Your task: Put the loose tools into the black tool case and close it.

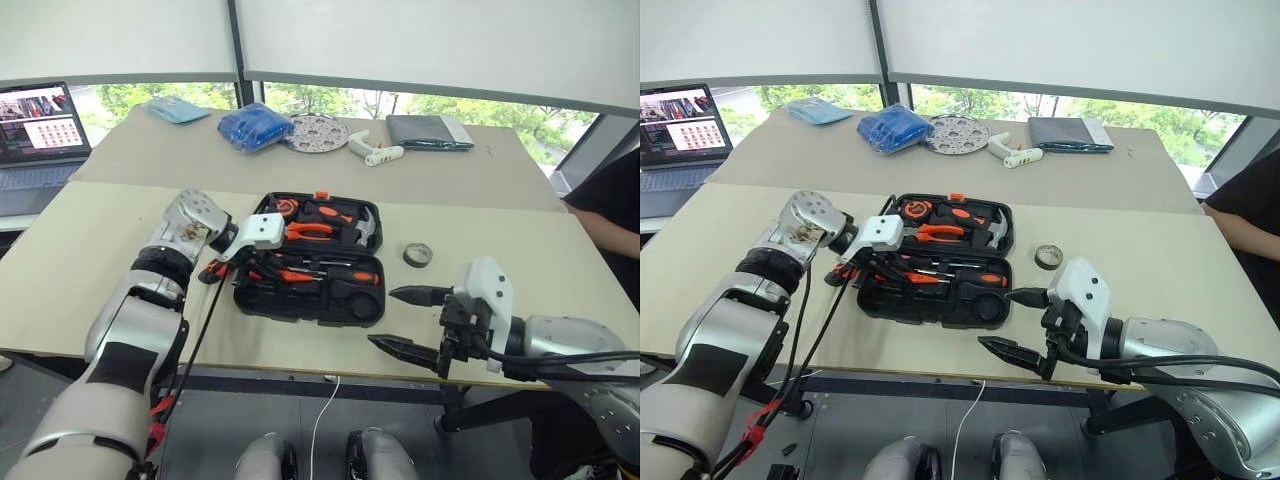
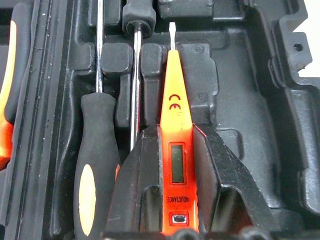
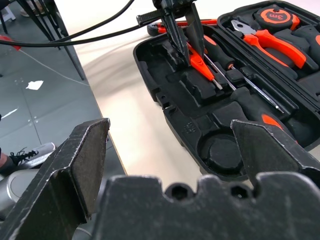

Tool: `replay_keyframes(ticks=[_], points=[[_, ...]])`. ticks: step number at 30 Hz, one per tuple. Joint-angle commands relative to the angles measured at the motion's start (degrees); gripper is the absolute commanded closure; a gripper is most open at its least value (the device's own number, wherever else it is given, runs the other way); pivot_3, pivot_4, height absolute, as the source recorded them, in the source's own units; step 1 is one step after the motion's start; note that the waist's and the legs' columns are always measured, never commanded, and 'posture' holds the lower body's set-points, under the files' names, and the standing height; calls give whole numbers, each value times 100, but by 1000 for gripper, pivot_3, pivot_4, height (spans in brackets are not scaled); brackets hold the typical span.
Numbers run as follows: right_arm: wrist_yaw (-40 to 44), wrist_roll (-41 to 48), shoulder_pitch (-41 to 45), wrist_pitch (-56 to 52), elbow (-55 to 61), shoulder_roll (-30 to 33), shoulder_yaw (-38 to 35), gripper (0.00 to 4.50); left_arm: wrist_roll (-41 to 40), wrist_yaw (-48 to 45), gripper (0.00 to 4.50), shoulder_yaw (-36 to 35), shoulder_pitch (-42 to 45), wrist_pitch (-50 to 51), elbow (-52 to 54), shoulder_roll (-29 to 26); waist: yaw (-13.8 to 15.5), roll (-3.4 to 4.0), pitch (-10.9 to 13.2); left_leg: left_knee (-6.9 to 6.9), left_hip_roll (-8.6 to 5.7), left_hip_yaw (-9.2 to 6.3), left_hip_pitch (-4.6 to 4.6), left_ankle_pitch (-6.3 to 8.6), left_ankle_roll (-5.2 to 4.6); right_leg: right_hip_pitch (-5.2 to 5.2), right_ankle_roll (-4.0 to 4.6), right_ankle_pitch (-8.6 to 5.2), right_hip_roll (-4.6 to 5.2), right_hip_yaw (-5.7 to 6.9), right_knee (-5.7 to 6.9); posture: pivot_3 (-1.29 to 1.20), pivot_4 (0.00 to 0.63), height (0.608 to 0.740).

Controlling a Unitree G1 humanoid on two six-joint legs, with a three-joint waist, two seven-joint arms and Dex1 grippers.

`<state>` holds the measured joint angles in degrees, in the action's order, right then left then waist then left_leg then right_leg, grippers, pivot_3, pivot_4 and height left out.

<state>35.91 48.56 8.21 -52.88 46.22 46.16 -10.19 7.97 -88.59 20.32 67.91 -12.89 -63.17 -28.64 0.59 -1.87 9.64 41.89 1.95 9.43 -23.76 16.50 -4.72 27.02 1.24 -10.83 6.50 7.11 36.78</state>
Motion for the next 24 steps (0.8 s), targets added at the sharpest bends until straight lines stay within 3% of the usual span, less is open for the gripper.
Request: replay_keyframes(ticks=[1,6,10,11,12,19,24], points=[[-61,86,60,175,129,1,-113,0,25,-245,2797,-99,177,48,-51,-78,-3,0,0,0,0,0,0,0,0,0,0,0,0,0,0,0,150,718],[-61,87,115,164,98,0,-73,0,-588,-391,923,-339,172,230,255,-438,-8,-1,1,1,1,0,-3,0,0,2,0,0,0,1,0,0,150,718],[-51,91,153,161,52,-13,-36,0,-1190,-386,923,-875,55,971,368,-531,-1,-1,1,2,1,-1,-2,0,0,1,0,0,1,0,1,0,150,718],[-54,91,175,156,37,-27,-8,0,-1300,-347,1476,-1045,-4,1186,368,-519,3,-1,1,4,0,0,-2,0,-1,0,-2,1,2,0,1,0,150,718],[-56,92,189,153,28,-35,10,0,-1347,-319,1682,-1145,-49,1324,387,-506,4,-1,1,7,0,-1,-4,0,-1,0,-6,1,2,2,1,0,150,718],[21,57,434,129,-133,-71,190,0,-1482,420,4317,-1586,-587,1779,394,-154,5,-1,0,13,-1,1,-3,2,-5,-2,-15,1,0,-1,2,0,150,718],[34,2,570,141,-253,-51,279,0,-1487,705,4450,-1671,-982,1855,654,100,2,-1,0,25,-3,2,-5,4,-8,-5,-4,15,3,-2,2,0,150,718]])
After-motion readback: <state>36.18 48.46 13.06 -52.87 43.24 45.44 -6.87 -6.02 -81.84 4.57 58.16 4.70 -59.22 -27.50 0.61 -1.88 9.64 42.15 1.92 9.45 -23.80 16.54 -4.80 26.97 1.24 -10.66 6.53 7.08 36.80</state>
